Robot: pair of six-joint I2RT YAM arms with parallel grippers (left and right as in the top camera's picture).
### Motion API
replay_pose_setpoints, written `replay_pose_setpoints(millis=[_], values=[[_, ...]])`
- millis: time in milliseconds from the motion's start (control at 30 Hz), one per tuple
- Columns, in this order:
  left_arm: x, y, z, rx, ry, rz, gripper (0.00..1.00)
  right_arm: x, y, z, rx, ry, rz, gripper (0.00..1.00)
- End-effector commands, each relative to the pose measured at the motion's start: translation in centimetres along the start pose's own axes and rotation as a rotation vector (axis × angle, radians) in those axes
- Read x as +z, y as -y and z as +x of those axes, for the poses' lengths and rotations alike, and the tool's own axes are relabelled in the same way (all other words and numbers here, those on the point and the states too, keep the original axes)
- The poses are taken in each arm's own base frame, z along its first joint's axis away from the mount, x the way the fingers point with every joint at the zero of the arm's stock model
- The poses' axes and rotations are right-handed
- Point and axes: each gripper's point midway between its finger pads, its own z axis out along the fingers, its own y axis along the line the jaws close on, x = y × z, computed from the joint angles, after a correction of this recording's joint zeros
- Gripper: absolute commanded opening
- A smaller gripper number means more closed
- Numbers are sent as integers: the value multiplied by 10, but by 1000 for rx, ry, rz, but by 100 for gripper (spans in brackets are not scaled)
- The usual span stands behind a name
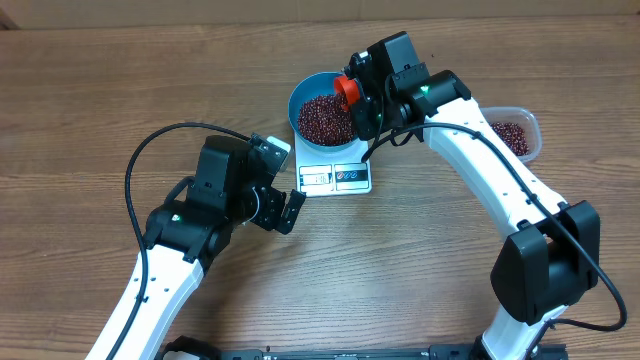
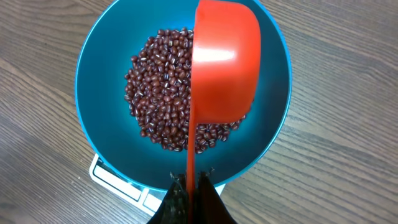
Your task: Scoop item into bowl and weigh 150g on scale
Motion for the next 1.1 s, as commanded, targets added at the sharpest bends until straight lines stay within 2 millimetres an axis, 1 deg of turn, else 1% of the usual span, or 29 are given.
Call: replay_pose_setpoints(millis=[0,233,533,633,800,1067], values=[[1,-2,2,18,-3,-6,100,-20,-1,-19,-40,71,10,4],[1,-2,2,18,-3,-6,100,-20,7,-19,-70,67,54,4],[1,-2,2,19,-3,-6,100,-20,8,-18,-88,66,63,4],[1,-2,2,18,-3,-6,100,-20,2,-18,-80,67,25,4],[1,-2,2,18,-3,-6,100,-21,-3,-18,-23,71,-47,4],[1,-2,2,18,-3,-6,100,-26,2,-19,45,81,-129,4]])
